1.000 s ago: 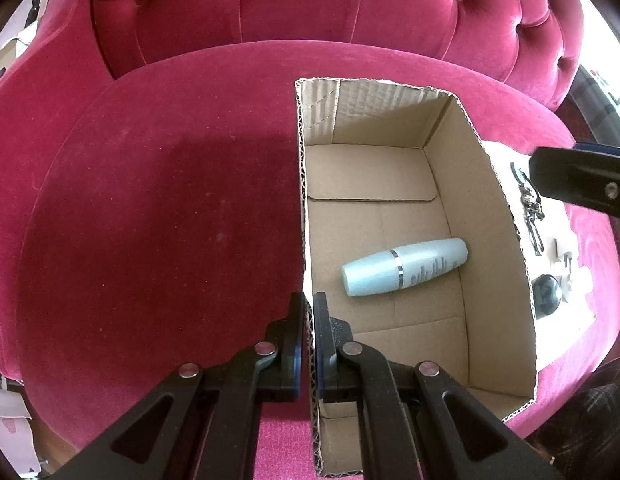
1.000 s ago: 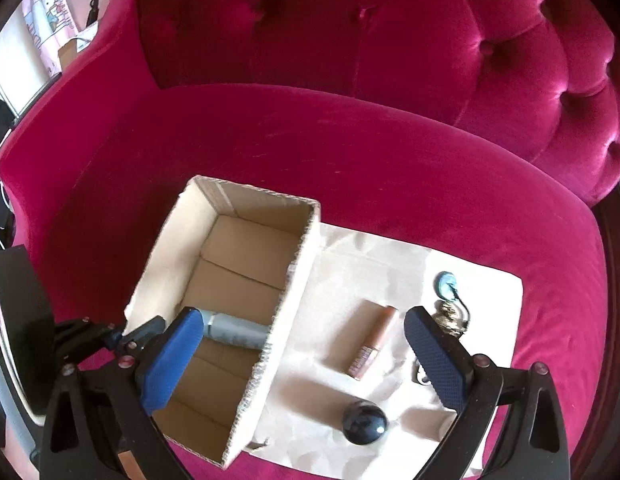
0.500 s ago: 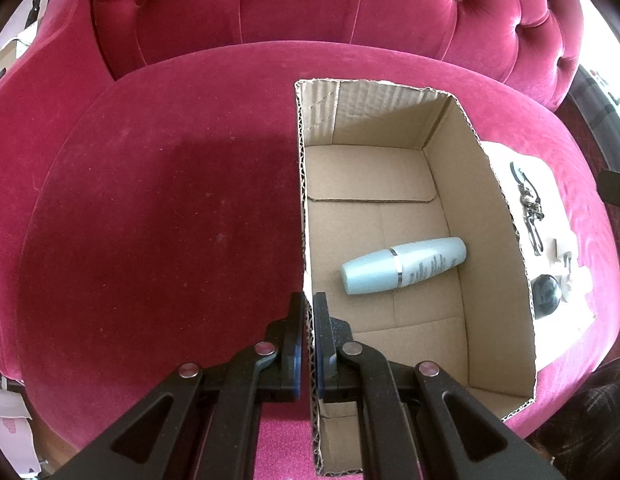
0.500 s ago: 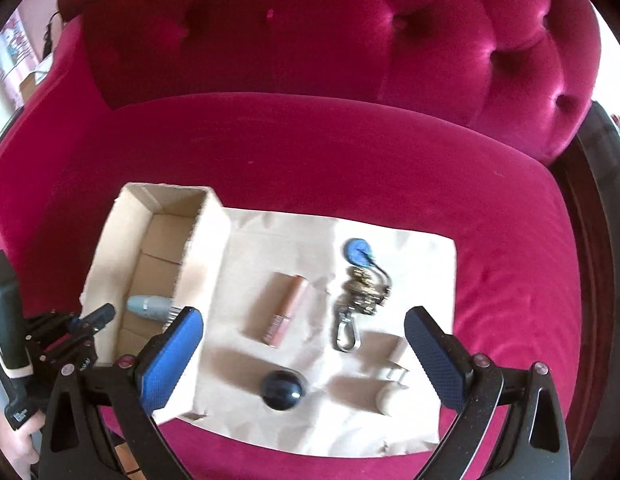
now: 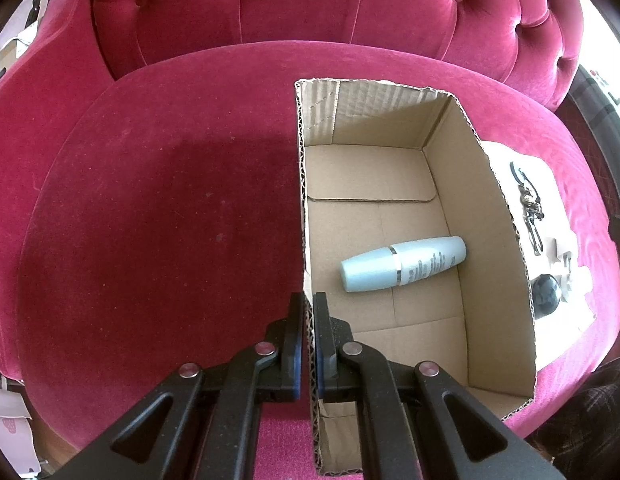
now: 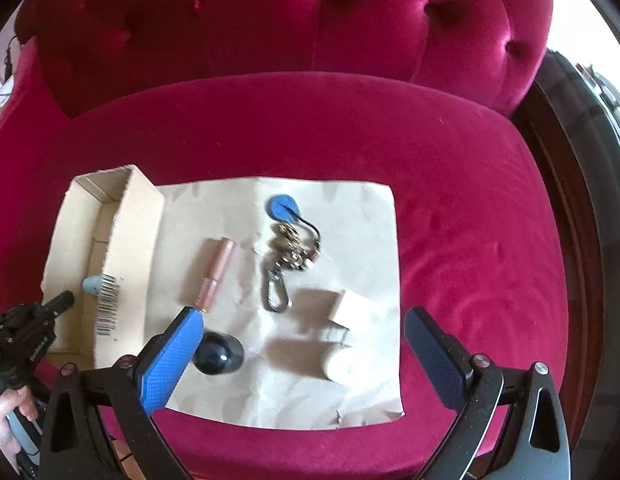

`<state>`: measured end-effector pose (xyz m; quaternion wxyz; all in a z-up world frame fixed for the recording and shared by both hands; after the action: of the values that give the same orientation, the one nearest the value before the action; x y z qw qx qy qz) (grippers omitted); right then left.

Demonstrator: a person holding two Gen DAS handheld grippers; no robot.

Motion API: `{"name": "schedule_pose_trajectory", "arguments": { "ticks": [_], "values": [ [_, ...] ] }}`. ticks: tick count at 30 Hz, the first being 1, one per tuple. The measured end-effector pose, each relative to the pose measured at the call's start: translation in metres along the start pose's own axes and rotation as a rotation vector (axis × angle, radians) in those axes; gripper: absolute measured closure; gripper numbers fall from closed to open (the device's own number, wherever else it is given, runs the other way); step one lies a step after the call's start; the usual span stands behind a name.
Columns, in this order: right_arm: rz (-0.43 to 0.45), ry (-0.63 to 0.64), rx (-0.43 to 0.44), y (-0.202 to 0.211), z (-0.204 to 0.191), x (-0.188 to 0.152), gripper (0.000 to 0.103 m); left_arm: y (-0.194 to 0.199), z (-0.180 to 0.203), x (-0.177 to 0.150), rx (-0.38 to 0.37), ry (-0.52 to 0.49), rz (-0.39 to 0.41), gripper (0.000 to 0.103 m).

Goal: Organize rigid objects
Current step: 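Move the right tool back to the paper and grasp the white round jar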

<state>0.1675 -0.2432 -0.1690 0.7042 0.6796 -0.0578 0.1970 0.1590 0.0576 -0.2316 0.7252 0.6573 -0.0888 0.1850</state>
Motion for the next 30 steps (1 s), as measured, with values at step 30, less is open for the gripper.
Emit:
{"name": "schedule_pose_trajectory", "arguments": {
  "ticks": [30],
  "values": [
    [-0.187,-0.130,0.025,-0.073,0.029,-0.060,0.001,-0.002,0.002,0.001,0.006,-0.003,-0.004,0.099]
  ]
}}
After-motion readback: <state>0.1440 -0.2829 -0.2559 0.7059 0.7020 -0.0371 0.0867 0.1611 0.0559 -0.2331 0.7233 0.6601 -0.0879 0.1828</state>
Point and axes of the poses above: each gripper's, at about its wrist camera, not at the fingertips, and y roughly against the way its jaws point, z to its right, x to its top, the point moved 4 cm from there along -y, roughly the way its jaws point, and after that the axes turned 12 degrees about y, right-handed, at the moved point
